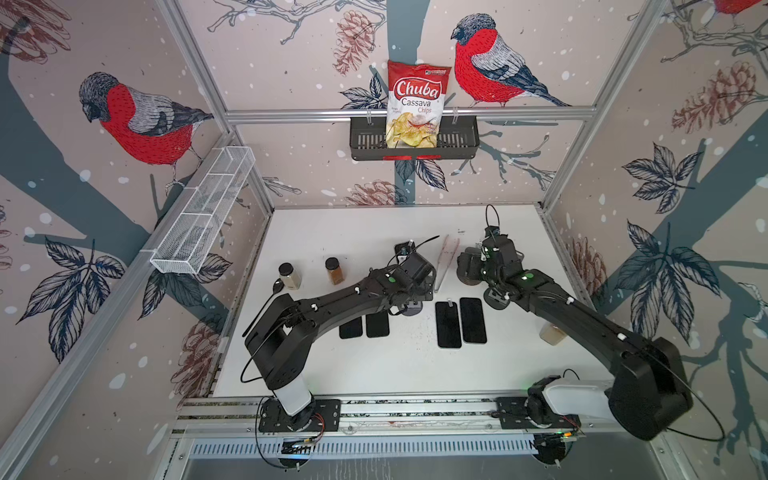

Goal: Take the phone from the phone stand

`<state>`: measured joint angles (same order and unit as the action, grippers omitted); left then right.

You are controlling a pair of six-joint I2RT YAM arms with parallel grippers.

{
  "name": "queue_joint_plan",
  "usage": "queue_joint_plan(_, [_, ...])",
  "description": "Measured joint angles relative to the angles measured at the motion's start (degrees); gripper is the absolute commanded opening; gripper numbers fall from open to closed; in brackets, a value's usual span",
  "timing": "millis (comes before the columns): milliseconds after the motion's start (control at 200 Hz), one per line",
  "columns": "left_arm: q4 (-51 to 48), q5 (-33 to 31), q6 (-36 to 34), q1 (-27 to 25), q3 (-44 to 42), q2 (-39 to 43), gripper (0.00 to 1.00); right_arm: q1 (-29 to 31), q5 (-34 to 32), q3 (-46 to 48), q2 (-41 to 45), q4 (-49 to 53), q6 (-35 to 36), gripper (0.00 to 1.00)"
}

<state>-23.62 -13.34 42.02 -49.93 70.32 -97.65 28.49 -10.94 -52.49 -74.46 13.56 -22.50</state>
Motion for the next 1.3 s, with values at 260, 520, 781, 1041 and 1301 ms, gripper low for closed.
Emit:
queue_joint_plan(260, [-2.36,-0.09,0.17,-0.04,3.43,-5.42,0.9,-0.15,0.39,0.04,0.48,-0.02,0.02,0.99])
queue_joint_plan(520, [-4.11,-0.44,1.18,-0.07,4.46,-7.96,0.78,-0.39,0.46,0.22,0.48,-0.11,0.02,0.99])
queue_joint_plan(781, [-4.02,-0.2,2.25,-0.11,4.24,-8.55,0.58,-0.44,0.66,0.22,0.46,-0.15,0.02,0.99])
queue_joint_plan(1041, [-3.91,-0.17,2.78,-0.33,3.15,-7.21,0.57,-0.48,0.66,0.31,0.42,-0.2,0.0,0.99])
queue_joint_plan(1301, [-4.44,-0.66,2.97,-0.37,2.27,-2.4,0.57,-0.48,0.74,0.37,0.2,-0.22,-0.04,0.99])
